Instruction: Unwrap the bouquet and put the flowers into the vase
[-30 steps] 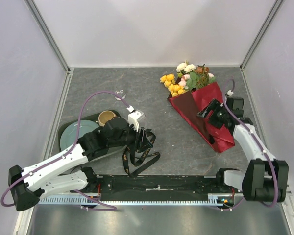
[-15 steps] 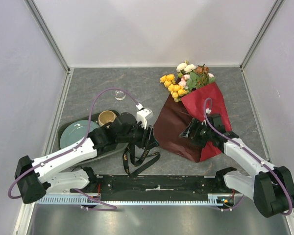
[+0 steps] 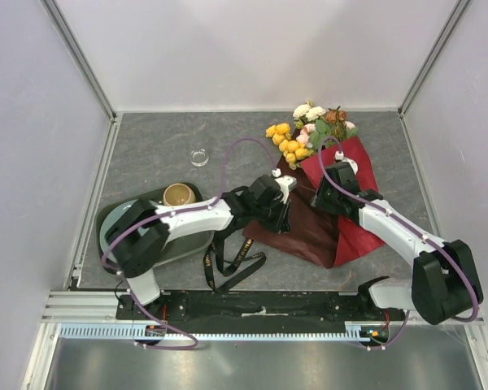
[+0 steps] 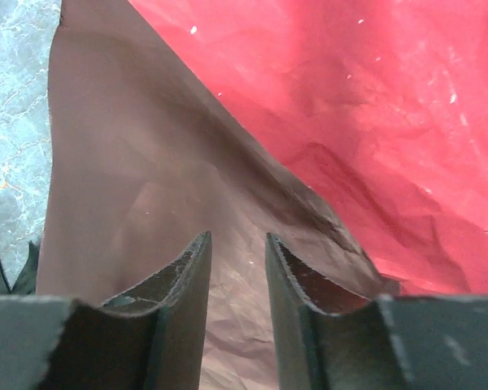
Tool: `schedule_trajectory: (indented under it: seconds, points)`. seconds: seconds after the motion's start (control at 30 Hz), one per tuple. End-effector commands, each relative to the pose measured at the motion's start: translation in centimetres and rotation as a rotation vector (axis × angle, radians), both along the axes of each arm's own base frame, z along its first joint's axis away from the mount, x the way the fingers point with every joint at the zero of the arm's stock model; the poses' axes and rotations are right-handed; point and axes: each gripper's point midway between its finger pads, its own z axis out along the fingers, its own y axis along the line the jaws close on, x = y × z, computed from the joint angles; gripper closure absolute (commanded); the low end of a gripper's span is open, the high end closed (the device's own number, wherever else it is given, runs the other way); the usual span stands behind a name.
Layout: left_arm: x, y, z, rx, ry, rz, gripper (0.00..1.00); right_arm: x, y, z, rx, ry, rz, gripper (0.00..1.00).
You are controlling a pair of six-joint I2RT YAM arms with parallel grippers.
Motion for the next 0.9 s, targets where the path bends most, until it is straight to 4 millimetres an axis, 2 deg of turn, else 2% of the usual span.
schedule_trajectory:
  seconds: [0.0,0.07,0.1,0.13,0.2,0.23,0.33,0.37,0.4,0.47,0.5,0.53,0.67,0.8,0.87]
  points:
    - [2.2,-1.5,-1.2,0.024,-0.016,0.044,0.78,1.1,0.2,-0.4,-0.06,-0.063,0.005,0.65]
    - [2.2,-1.5,-2.2,0.043,-0.005,0.044,0.83,1.2,0.4,-1.2,-0.06,-0.063,0.004,0.68]
    - [2.1,-1.4,-2.9,0.057,0.004,0.043,0.83,0.8,0.0,-2.6,-0.083,-0.035,-0.008,0.68]
    - [2.0,-1.2,-3.2,0.064,0.008,0.044,0.84,0.7,-0.4,-3.0,-0.102,-0.032,-0.019,0.68]
    - [2.0,-0.8,-4.1,0.085,0.009,0.05,0.84,1.1,-1.7,-3.3,-0.17,-0.042,-0.061,0.67]
    - [1.8,-0.5,-4.6,0.095,0.016,0.048,0.84,1.2,-2.3,-3.1,-0.196,-0.049,-0.076,0.64]
    - [1.6,0.0,-5.3,0.113,0.021,0.048,0.85,1.9,-4.5,-1.3,-0.308,-0.088,-0.139,0.58]
    - [1.4,0.1,-5.5,0.117,0.027,0.047,0.85,1.5,-5.4,-1.0,-0.353,-0.074,-0.159,0.56]
    - [1.4,0.1,-5.7,0.119,0.029,0.047,0.86,2.1,-6.8,0.4,-0.417,-0.106,-0.22,0.55]
    - [1.1,0.2,-5.7,0.117,0.031,0.041,0.86,2.0,-8.5,1.4,-0.486,-0.105,-0.278,0.5]
    - [1.1,0.3,-5.6,0.113,0.03,0.038,0.86,2.5,-9.0,2.3,-0.497,-0.123,-0.306,0.49]
    - [1.0,0.3,-5.6,0.115,0.027,0.035,0.86,2.8,-10.1,2.5,-0.502,-0.116,-0.335,0.48]
    - [0.6,0.6,-5.5,0.11,0.039,0.025,0.86,4.6,-12.3,3.6,-0.456,-0.102,-0.401,0.46]
    - [-0.1,0.9,-5.4,0.093,0.05,0.017,0.86,7.5,-14.4,5.2,-0.474,-0.112,-0.466,0.43]
    - [-0.4,1.1,-5.5,0.089,0.057,0.018,0.86,8.2,-16.6,5.4,-0.51,-0.098,-0.523,0.42]
